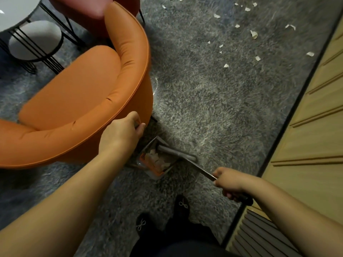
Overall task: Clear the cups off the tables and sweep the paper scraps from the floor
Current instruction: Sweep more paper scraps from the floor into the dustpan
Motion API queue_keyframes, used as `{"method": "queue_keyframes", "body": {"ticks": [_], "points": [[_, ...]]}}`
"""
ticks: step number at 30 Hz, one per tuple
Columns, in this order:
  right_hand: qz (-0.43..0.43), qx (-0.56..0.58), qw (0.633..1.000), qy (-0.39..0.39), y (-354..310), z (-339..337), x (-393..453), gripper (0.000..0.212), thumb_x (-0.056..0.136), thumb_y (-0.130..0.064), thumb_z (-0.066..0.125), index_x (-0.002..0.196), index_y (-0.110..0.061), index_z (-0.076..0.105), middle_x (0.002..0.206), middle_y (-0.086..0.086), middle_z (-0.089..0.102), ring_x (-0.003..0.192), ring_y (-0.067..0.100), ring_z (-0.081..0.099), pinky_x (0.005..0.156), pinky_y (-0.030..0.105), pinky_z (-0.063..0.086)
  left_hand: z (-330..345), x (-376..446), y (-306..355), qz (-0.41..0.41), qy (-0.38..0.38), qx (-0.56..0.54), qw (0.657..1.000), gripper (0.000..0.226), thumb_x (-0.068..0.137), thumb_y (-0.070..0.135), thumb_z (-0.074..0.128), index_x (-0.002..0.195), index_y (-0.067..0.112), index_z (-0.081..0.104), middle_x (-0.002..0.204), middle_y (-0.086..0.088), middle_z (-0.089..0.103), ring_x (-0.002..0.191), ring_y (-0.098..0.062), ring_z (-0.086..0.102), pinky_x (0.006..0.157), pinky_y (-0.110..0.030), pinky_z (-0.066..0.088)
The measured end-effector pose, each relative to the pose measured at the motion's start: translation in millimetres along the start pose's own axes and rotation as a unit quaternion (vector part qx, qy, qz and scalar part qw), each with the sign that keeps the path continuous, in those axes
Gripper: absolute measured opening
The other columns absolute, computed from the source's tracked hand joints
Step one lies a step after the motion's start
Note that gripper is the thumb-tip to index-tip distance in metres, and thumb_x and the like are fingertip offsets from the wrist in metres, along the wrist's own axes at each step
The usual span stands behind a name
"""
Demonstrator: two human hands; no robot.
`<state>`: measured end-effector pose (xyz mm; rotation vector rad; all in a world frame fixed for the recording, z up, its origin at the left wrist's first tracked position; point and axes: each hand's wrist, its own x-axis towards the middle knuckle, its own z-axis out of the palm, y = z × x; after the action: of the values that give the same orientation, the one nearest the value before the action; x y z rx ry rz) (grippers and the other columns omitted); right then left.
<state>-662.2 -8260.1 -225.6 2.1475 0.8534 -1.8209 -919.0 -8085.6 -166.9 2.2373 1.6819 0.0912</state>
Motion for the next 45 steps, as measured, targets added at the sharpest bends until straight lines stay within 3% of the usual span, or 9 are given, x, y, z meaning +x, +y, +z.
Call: {"method": "queue_keyframes", "body": {"ticks": [9, 13, 17, 22, 26, 31, 35, 40, 45], "points": [[0.008, 0.177, 0.984, 0.001, 35.7, 36.0, -20.9, 0.010, 0.098, -0.017, 0.046, 0.099, -0.024, 0.053, 0.044, 0.000, 0.046, 0.032, 0.010, 0.040, 0.036, 0.016, 0.033, -0.6, -5.9, -4.0, 0.004, -0.005, -0.026, 1.000, 0.017, 0.095, 0.045, 0.054, 0.088, 0.030, 0.049, 0.072, 0.002, 0.058, 0.061, -0.020, 0.055, 0.056, -0.041, 0.054], [0.006, 0.249, 0.968, 0.035, 31.1, 46.0, -27.2, 0.022, 0.097, -0.016, 0.049, 0.118, -0.023, 0.046, 0.059, 0.006, 0.049, 0.041, 0.013, 0.043, 0.042, 0.022, 0.033, -1.8, -13.5, -8.9, -0.001, -0.017, -0.072, 0.997, 0.016, 0.093, 0.047, 0.058, 0.090, 0.032, 0.052, 0.078, 0.004, 0.061, 0.067, -0.019, 0.057, 0.062, -0.042, 0.056], [0.014, 0.307, 0.949, 0.065, 15.6, 44.1, -40.3, 0.022, 0.099, -0.017, 0.047, 0.117, -0.027, 0.042, 0.041, 0.000, 0.044, 0.029, 0.009, 0.037, 0.038, 0.014, 0.031, -12.1, -16.7, -11.1, 0.041, -0.016, -0.090, 0.995, 0.015, 0.093, 0.045, 0.059, 0.089, 0.033, 0.051, 0.074, 0.008, 0.058, 0.066, -0.015, 0.056, 0.059, -0.041, 0.054], [0.012, 0.371, 0.923, 0.104, -6.0, 36.4, -57.2, 0.027, 0.100, -0.016, 0.043, 0.126, -0.022, 0.043, 0.050, 0.003, 0.040, 0.028, 0.007, 0.035, 0.038, 0.012, 0.029, -29.4, -11.4, -7.7, 0.096, 0.019, -0.106, 0.990, 0.015, 0.090, 0.042, 0.063, 0.087, 0.033, 0.052, 0.065, 0.013, 0.054, 0.060, -0.002, 0.050, 0.048, -0.029, 0.042], [0.012, 0.415, 0.898, 0.142, -10.9, 23.8, -58.3, 0.042, 0.100, -0.017, 0.044, 0.141, -0.023, 0.036, 0.047, 0.002, 0.041, 0.029, 0.008, 0.036, 0.037, 0.013, 0.030, -39.6, -1.3, 1.6, 0.124, 0.024, -0.131, 0.983, 0.014, 0.091, 0.039, 0.064, 0.088, 0.028, 0.055, 0.067, 0.011, 0.058, 0.063, -0.015, 0.058, 0.055, -0.037, 0.051], [0.004, 0.454, 0.876, 0.163, -7.9, -9.5, -55.6, 0.045, 0.100, -0.017, 0.044, 0.144, -0.024, 0.034, 0.052, 0.005, 0.043, 0.030, 0.009, 0.037, 0.036, 0.015, 0.031, -46.8, 32.5, 29.6, 0.144, 0.041, -0.148, 0.978, 0.012, 0.090, 0.037, 0.065, 0.089, 0.026, 0.059, 0.068, 0.011, 0.056, 0.064, -0.020, 0.055, 0.057, -0.031, 0.043], [-0.008, 0.468, 0.867, 0.170, -5.1, -52.7, -49.3, 0.045, 0.100, -0.015, 0.044, 0.143, -0.022, 0.034, 0.057, 0.007, 0.042, 0.029, 0.009, 0.038, 0.035, 0.015, 0.031, -44.6, 74.4, 65.7, 0.160, 0.060, -0.139, 0.975, 0.012, 0.089, 0.034, 0.067, 0.089, 0.023, 0.061, 0.072, 0.001, 0.064, 0.066, -0.028, 0.059, 0.057, -0.028, 0.032], [-0.004, 0.477, 0.863, 0.167, 0.0, -124.0, -34.7, 0.044, 0.101, -0.017, 0.042, 0.144, -0.023, 0.033, 0.054, 0.006, 0.042, 0.030, 0.009, 0.036, 0.035, 0.014, 0.030, -34.2, 136.4, 119.1, 0.164, 0.042, -0.137, 0.976, 0.015, 0.091, 0.037, 0.064, 0.090, 0.022, 0.059, 0.074, -0.002, 0.066, 0.069, -0.033, 0.061, 0.058, -0.038, 0.049], [0.004, 0.474, 0.864, 0.169, 2.4, -206.0, -17.7, 0.044, 0.102, -0.017, 0.041, 0.145, -0.022, 0.033, 0.057, 0.008, 0.043, 0.030, 0.008, 0.036, 0.034, 0.014, 0.030, -27.9, 203.6, 172.6, 0.136, 0.045, -0.121, 0.982, 0.018, 0.092, 0.041, 0.060, 0.090, 0.024, 0.057, 0.074, -0.005, 0.065, 0.068, -0.032, 0.061, 0.058, -0.039, 0.051]]}}
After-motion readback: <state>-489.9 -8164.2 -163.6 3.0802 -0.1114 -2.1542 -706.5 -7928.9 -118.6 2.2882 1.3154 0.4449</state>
